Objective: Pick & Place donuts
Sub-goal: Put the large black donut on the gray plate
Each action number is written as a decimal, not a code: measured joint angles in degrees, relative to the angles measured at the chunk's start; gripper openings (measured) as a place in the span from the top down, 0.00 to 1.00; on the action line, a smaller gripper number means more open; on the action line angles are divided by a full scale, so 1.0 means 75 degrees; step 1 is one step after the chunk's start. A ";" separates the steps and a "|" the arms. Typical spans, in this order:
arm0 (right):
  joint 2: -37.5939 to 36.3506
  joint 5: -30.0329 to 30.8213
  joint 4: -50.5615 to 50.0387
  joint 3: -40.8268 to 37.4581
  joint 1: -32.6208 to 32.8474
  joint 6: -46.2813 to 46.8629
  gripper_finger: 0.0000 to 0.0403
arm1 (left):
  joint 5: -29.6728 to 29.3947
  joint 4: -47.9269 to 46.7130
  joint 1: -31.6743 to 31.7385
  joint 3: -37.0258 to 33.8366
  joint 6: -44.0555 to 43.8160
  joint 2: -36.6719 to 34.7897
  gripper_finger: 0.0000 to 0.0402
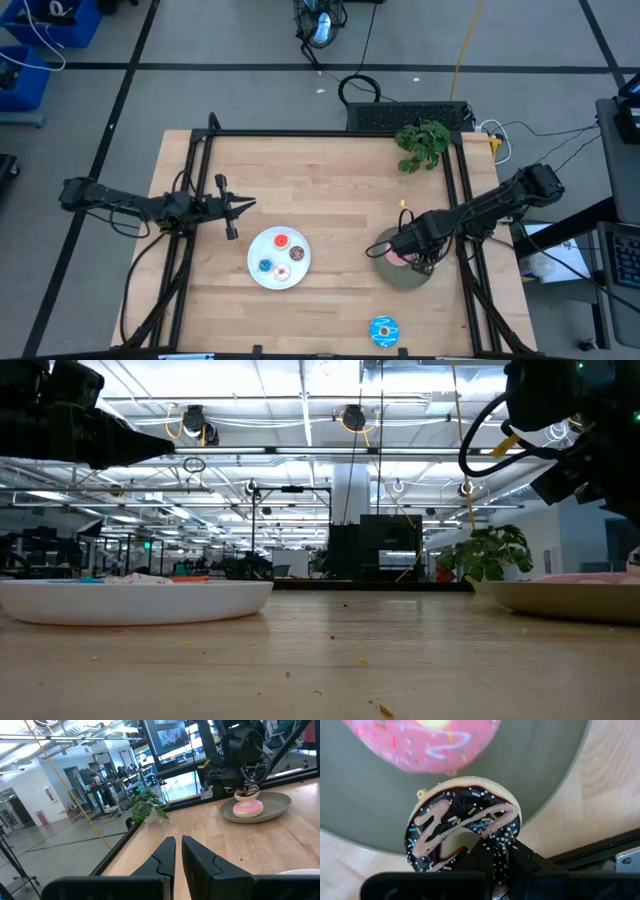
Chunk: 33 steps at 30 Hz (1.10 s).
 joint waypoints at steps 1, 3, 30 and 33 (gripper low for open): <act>0.0000 0.0003 -0.0002 0.0000 0.0000 0.0010 0.97 | 0.0000 0.0000 0.0000 0.0000 0.0001 -0.0001 0.91; 0.0000 0.0003 -0.0005 0.0000 0.0000 0.0021 0.97 | 0.0000 0.0000 0.0001 0.0000 0.0001 -0.0002 0.91; 0.0367 0.0262 0.0727 0.0012 -0.0401 -0.0601 0.97 | -0.0003 0.0003 -0.0001 0.0001 0.0001 -0.0001 0.91; 0.0367 0.0263 0.0815 0.0012 -0.0491 -0.0634 0.97 | -0.0003 0.0000 -0.0001 0.0002 0.0001 0.0000 0.91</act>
